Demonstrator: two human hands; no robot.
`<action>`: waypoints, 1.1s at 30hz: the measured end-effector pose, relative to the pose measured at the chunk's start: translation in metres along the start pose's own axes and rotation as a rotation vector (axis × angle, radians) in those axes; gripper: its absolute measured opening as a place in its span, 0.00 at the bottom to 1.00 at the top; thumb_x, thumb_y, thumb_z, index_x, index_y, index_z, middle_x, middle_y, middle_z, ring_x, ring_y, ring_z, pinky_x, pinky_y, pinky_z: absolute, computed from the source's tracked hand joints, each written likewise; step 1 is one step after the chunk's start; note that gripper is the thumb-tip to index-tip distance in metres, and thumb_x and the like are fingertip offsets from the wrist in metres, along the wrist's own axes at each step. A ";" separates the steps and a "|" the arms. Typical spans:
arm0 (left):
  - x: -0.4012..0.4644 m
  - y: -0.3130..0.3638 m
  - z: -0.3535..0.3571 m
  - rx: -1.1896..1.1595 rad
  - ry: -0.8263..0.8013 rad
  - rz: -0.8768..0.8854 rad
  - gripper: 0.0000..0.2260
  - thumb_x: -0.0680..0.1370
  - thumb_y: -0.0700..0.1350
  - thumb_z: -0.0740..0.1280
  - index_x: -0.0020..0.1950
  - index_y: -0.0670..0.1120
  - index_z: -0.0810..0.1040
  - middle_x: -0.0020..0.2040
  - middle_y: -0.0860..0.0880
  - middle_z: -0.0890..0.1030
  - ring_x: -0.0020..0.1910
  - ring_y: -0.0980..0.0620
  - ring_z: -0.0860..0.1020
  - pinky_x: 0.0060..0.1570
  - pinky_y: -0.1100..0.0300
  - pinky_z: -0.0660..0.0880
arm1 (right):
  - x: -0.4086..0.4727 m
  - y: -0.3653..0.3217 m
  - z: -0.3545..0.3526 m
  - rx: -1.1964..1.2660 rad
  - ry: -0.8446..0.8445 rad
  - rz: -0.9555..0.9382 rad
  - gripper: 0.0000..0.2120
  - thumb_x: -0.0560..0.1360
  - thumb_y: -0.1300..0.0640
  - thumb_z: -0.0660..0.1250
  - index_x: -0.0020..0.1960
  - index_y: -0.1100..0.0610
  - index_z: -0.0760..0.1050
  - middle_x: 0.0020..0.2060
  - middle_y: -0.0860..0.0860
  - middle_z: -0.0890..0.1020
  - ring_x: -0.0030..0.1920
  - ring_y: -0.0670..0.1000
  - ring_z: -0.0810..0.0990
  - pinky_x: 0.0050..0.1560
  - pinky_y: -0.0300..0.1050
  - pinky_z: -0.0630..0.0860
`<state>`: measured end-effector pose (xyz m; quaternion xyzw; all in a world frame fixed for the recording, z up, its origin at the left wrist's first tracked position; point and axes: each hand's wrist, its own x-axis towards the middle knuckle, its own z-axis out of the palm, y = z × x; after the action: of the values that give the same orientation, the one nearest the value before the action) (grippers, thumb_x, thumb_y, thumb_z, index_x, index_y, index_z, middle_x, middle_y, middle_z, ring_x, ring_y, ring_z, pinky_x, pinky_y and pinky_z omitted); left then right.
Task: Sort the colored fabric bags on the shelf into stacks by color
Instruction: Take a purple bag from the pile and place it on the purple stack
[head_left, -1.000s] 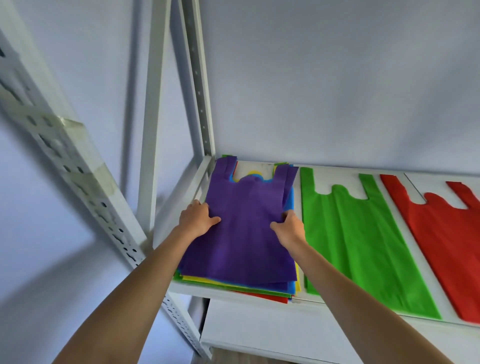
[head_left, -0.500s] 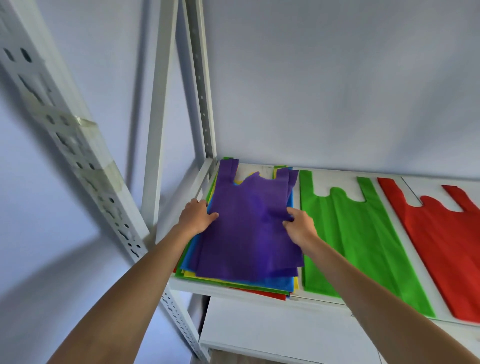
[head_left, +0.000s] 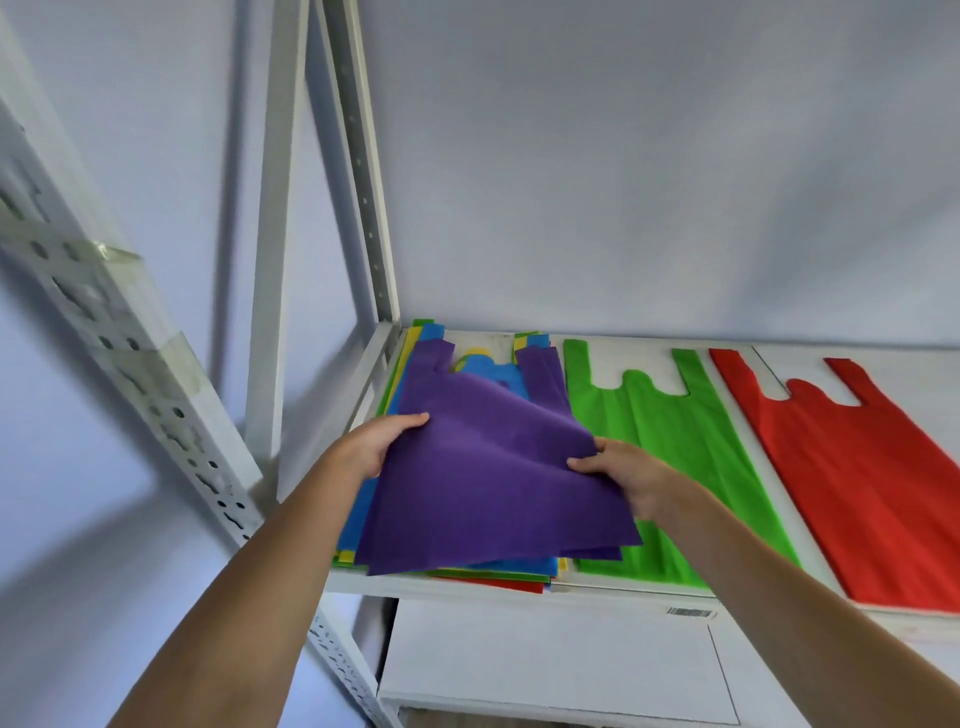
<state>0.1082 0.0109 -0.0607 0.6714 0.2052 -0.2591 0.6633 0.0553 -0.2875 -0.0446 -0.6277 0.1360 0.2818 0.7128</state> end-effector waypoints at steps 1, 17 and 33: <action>0.001 0.000 0.002 0.010 -0.019 -0.006 0.10 0.77 0.48 0.68 0.55 0.43 0.80 0.37 0.48 0.86 0.39 0.51 0.84 0.39 0.56 0.79 | -0.002 0.003 -0.005 0.006 0.008 -0.003 0.10 0.74 0.71 0.62 0.48 0.59 0.77 0.29 0.52 0.85 0.28 0.48 0.83 0.29 0.41 0.80; -0.075 0.080 0.169 0.037 0.109 0.336 0.05 0.78 0.42 0.67 0.43 0.47 0.79 0.30 0.49 0.84 0.24 0.56 0.81 0.26 0.64 0.79 | -0.098 -0.024 -0.134 0.179 -0.139 -0.221 0.16 0.74 0.72 0.61 0.59 0.60 0.76 0.40 0.53 0.85 0.35 0.48 0.85 0.39 0.42 0.83; -0.105 0.114 0.555 0.084 -0.034 0.456 0.08 0.80 0.43 0.62 0.42 0.47 0.77 0.34 0.50 0.82 0.32 0.54 0.79 0.34 0.64 0.75 | -0.297 -0.058 -0.469 0.104 0.035 -0.407 0.15 0.76 0.61 0.62 0.60 0.50 0.76 0.47 0.49 0.84 0.42 0.48 0.83 0.40 0.39 0.81</action>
<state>0.0548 -0.5396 0.1010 0.7231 0.0258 -0.1222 0.6794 -0.0756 -0.8148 0.0837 -0.6092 0.0331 0.1136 0.7842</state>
